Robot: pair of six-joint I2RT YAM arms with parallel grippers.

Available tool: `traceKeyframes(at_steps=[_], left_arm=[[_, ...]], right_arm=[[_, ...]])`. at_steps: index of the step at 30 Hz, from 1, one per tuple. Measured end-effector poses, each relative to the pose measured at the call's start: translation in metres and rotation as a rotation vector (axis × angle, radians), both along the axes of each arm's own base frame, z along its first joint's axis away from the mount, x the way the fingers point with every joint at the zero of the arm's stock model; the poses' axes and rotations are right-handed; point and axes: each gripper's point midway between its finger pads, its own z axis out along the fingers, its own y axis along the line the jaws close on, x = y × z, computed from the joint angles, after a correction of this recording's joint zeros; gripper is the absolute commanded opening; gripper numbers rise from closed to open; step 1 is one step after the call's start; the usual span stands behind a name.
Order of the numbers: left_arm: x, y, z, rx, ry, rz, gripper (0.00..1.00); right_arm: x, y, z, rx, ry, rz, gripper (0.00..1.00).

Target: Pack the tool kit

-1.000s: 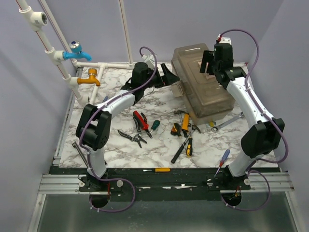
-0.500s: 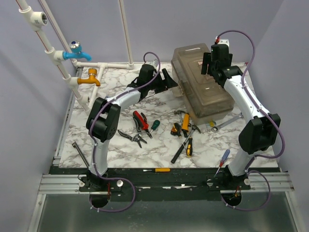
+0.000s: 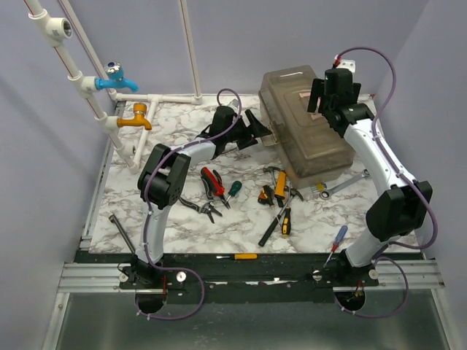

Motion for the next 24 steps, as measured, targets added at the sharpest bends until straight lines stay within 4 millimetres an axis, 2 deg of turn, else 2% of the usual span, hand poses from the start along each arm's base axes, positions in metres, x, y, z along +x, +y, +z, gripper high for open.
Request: traceKeyframes(at_steps=[2, 4, 7, 10, 14, 18, 24], left_arm=[[-0.002, 0.0, 0.002, -0.017, -0.017, -0.001, 0.98], [-0.011, 0.005, -0.001, -0.018, -0.016, 0.001, 0.99], [-0.036, 0.023, -0.003, 0.015, -0.02, 0.016, 0.98], [-0.066, 0.044, 0.012, 0.05, -0.08, 0.048, 0.99], [-0.107, 0.053, 0.037, 0.082, -0.187, 0.052, 0.98], [-0.156, 0.032, 0.045, 0.114, -0.261, -0.015, 0.97], [-0.227, -0.016, 0.022, 0.197, -0.272, -0.176, 0.92]], right_arm=[[-0.007, -0.004, 0.009, 0.019, -0.024, -0.018, 0.93], [-0.016, -0.011, 0.021, 0.049, -0.059, -0.054, 0.93], [-0.04, -0.035, 0.033, 0.116, -0.127, -0.15, 0.93], [-0.078, -0.065, 0.027, 0.18, -0.192, -0.259, 0.93], [-0.119, -0.096, 0.013, 0.24, -0.241, -0.378, 0.93], [-0.145, -0.095, 0.002, 0.31, -0.285, -0.395, 0.94], [-0.173, -0.089, -0.02, 0.384, -0.3, -0.389, 0.93]])
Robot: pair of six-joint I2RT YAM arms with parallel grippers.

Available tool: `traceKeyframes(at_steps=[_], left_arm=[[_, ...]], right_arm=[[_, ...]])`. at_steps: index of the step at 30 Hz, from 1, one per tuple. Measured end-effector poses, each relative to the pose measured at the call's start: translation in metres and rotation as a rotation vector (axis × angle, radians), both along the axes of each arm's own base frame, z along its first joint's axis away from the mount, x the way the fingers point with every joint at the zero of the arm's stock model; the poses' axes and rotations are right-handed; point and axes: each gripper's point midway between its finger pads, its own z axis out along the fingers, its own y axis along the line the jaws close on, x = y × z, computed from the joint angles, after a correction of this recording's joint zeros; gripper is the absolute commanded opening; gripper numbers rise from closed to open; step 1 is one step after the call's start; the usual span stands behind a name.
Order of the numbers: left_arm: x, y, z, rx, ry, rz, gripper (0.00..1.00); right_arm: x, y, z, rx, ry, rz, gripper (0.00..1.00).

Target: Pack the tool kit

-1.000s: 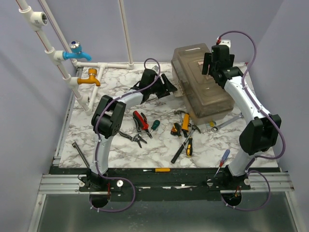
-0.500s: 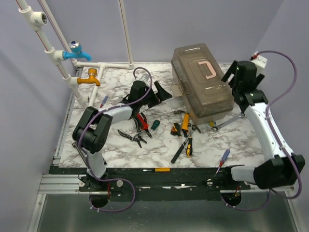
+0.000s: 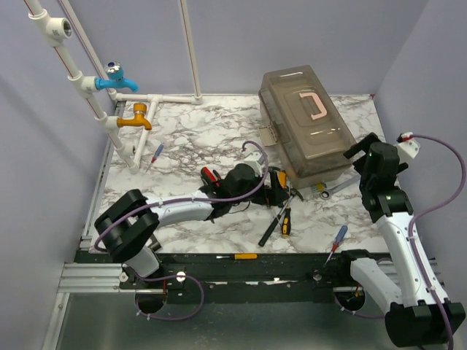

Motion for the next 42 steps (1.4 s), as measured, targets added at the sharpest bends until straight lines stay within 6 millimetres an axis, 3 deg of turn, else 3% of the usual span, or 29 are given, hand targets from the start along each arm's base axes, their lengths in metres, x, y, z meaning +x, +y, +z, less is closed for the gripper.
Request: traceKeyframes(at_steps=[3, 7, 12, 18, 27, 32, 38, 42], left_arm=[[-0.02, -0.022, -0.014, 0.062, -0.001, -0.06, 0.9], [-0.008, -0.051, -0.034, 0.162, -0.021, -0.069, 0.88], [0.012, -0.069, -0.057, 0.344, -0.052, -0.053, 0.89], [0.023, -0.038, -0.079, 0.562, -0.076, -0.009, 0.89], [0.04, -0.015, -0.108, 0.607, 0.0, -0.027, 0.93], [0.044, -0.018, -0.106, 0.538, 0.03, -0.053, 0.95], [0.042, -0.002, -0.103, 0.497, 0.047, -0.054, 0.93], [0.044, -0.012, -0.1, 0.448, 0.057, -0.102, 0.88]], right_arm=[[-0.012, 0.003, -0.015, 0.036, -0.013, 0.006, 0.93], [-0.02, 0.009, -0.026, 0.076, -0.028, 0.022, 0.93], [-0.017, 0.013, -0.021, 0.093, -0.054, 0.041, 0.93], [-0.015, 0.014, -0.018, 0.091, -0.066, 0.047, 0.93], [0.004, 0.015, -0.02, 0.07, -0.027, 0.057, 0.98], [0.022, 0.019, 0.003, 0.046, -0.034, 0.091, 0.98], [0.038, 0.026, 0.032, 0.03, -0.07, 0.146, 0.99], [0.062, 0.034, 0.034, 0.037, -0.045, 0.187, 1.0]])
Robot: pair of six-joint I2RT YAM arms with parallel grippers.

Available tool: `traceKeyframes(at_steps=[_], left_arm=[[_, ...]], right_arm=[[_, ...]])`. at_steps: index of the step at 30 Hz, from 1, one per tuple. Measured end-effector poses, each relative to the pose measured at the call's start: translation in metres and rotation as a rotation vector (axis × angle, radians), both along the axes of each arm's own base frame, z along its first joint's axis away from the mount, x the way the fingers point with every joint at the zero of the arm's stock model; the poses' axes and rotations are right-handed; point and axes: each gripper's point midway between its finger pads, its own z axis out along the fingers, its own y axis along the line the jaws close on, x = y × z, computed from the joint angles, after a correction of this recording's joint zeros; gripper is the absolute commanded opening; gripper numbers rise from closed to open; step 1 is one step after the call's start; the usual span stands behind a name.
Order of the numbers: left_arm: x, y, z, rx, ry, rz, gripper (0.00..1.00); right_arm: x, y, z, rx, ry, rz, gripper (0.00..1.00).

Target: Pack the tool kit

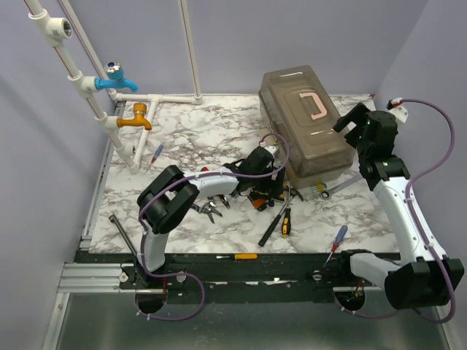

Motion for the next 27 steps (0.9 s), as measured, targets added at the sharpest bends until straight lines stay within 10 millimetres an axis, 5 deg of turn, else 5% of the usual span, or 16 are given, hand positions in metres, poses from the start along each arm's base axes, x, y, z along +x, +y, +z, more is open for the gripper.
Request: traceKeyframes(at_steps=[5, 7, 18, 27], left_arm=[[0.001, -0.024, 0.003, -0.113, 0.019, -0.062, 0.66], [-0.001, -0.032, 0.002, -0.148, 0.024, -0.09, 0.6], [-0.031, -0.057, 0.0, -0.217, 0.085, -0.134, 0.53], [-0.075, -0.081, -0.001, -0.231, 0.132, -0.191, 0.53]], right_arm=[[0.022, 0.018, -0.032, 0.03, 0.085, 0.089, 1.0], [0.03, 0.026, -0.03, 0.049, 0.067, 0.13, 1.0], [0.061, 0.043, -0.028, 0.121, -0.009, 0.255, 0.91], [0.08, 0.057, -0.028, 0.173, -0.104, 0.339, 0.89]])
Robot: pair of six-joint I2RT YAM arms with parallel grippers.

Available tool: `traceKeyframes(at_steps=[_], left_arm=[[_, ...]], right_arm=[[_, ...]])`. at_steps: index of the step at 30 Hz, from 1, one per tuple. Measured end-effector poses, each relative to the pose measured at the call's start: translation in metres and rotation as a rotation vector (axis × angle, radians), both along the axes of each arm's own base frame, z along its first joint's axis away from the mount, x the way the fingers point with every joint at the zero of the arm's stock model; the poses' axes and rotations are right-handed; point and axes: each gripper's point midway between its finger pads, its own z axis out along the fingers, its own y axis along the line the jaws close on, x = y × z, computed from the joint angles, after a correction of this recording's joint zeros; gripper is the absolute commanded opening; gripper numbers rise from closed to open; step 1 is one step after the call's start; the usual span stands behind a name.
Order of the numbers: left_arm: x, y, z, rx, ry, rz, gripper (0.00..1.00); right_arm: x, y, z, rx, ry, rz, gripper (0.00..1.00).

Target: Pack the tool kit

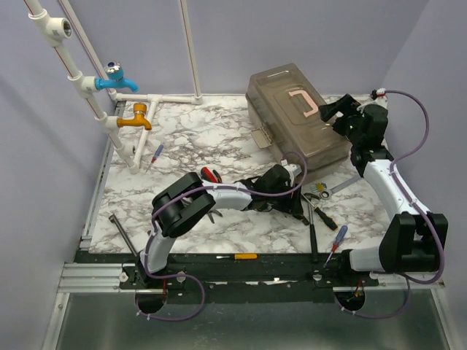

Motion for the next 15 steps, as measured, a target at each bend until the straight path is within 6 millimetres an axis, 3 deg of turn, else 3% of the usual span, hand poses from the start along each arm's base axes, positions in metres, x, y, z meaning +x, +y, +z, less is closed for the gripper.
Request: traceKeyframes(at_steps=[5, 9, 11, 15], left_arm=[[-0.019, -0.008, 0.0, -0.002, 0.004, -0.038, 0.57], [-0.031, 0.01, 0.002, 0.016, 0.008, -0.039, 0.63], [-0.038, 0.026, 0.004, 0.049, 0.015, -0.033, 0.64], [-0.037, 0.051, 0.024, 0.057, 0.005, -0.003, 0.65]], right_arm=[[-0.001, 0.014, 0.003, 0.022, -0.029, 0.043, 0.89], [-0.032, 0.074, 0.006, 0.088, -0.019, 0.231, 0.91], [-0.051, 0.093, 0.007, 0.107, -0.005, 0.299, 0.93], [-0.06, 0.09, 0.005, 0.103, 0.048, 0.283, 0.95]])
